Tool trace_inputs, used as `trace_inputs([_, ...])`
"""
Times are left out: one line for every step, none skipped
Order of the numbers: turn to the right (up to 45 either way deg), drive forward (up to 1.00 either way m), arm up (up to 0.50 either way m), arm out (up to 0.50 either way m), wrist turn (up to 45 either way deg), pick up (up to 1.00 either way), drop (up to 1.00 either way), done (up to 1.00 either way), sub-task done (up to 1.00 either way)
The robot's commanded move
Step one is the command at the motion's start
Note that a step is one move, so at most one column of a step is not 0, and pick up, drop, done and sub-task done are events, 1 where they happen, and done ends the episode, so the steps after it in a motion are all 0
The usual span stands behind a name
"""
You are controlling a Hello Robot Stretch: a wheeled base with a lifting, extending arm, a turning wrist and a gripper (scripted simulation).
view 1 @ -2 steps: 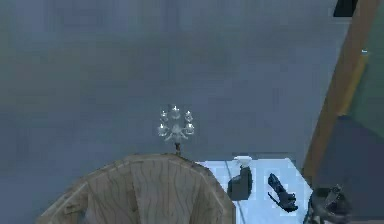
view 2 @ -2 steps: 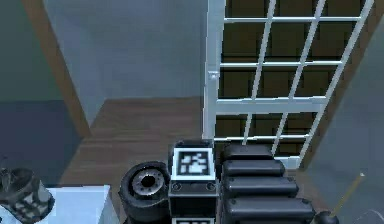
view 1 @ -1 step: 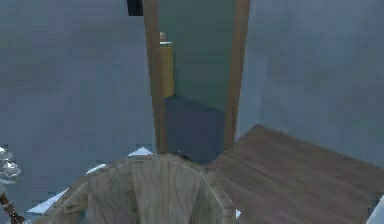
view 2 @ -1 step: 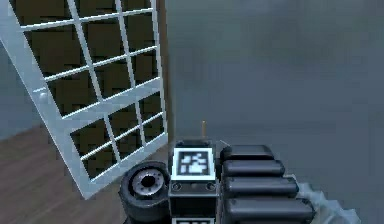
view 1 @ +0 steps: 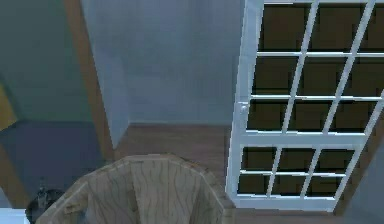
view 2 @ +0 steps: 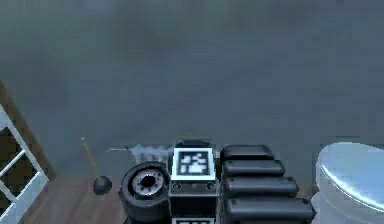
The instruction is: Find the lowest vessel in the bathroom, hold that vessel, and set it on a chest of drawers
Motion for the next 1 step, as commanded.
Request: trace_inputs([0.0,0.35,0.0,0.0,0.0,0.0,0.0,0.0,0.0])
